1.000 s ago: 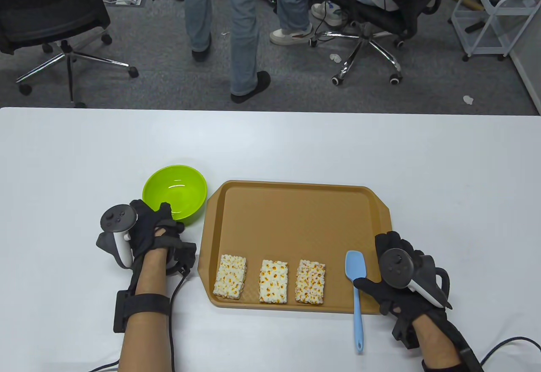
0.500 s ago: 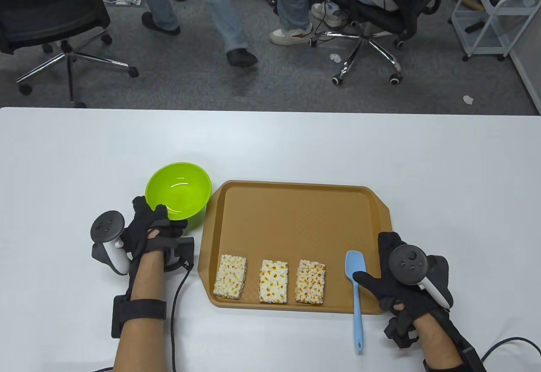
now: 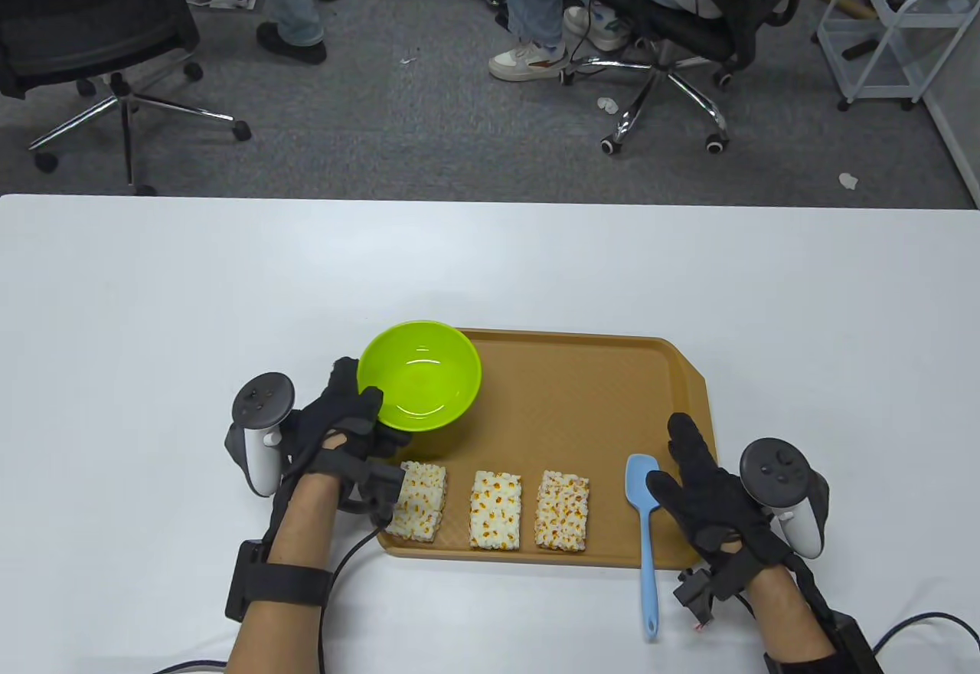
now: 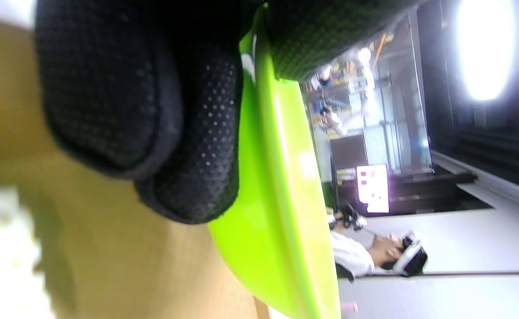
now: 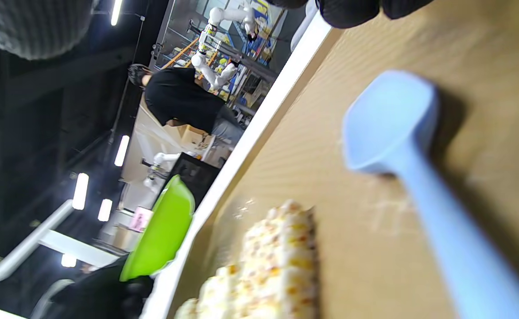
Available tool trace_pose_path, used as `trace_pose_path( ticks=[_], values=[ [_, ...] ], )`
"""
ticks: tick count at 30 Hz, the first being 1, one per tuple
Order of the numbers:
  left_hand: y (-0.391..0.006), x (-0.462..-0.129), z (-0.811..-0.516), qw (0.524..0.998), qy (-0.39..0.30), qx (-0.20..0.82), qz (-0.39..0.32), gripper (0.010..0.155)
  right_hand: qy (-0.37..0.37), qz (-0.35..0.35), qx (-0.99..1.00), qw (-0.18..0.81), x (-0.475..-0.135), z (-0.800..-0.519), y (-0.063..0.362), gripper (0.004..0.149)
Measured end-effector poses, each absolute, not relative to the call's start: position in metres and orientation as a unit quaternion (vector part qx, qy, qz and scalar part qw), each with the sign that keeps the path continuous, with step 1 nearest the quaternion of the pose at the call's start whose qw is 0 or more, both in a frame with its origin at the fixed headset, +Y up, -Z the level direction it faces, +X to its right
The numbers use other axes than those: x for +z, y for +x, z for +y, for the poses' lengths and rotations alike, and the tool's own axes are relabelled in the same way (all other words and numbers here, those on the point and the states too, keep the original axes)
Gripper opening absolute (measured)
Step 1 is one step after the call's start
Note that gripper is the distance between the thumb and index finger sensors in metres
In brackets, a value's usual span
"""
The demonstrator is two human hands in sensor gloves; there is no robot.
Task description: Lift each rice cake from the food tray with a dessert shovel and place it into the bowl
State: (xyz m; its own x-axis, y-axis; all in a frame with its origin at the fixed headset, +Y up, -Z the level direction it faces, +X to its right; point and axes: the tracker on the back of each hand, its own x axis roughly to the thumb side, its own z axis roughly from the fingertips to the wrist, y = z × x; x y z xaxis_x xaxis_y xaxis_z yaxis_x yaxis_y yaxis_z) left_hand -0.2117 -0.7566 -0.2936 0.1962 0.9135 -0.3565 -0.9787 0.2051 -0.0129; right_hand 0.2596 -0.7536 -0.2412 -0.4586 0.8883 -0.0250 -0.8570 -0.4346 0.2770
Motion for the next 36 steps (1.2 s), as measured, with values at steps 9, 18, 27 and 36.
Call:
trace_pose_path(
  ticks=[9,18,27,36],
  values=[
    [-0.141,-0.285,-0.742,0.771,-0.183,0.609,0.029,0.068,0.083,0.201,0.746,0.63,-0.24,-0.764,0.244,0.099],
    [-0.089,-0.269,-0.736,0.76,-0.231,0.607,-0.039,0.068,0.085,0.262,0.695,0.664,-0.238,-0.773,0.226,0.086],
    [-0.072,-0.26,-0.734,0.756,-0.238,0.608,-0.049,0.068,0.081,0.264,0.659,0.7,-0.237,-0.773,0.223,0.085],
    [-0.07,-0.26,-0.735,0.762,-0.236,0.601,-0.056,0.069,0.047,0.238,0.655,0.716,-0.236,-0.77,0.223,0.082]
  ],
)
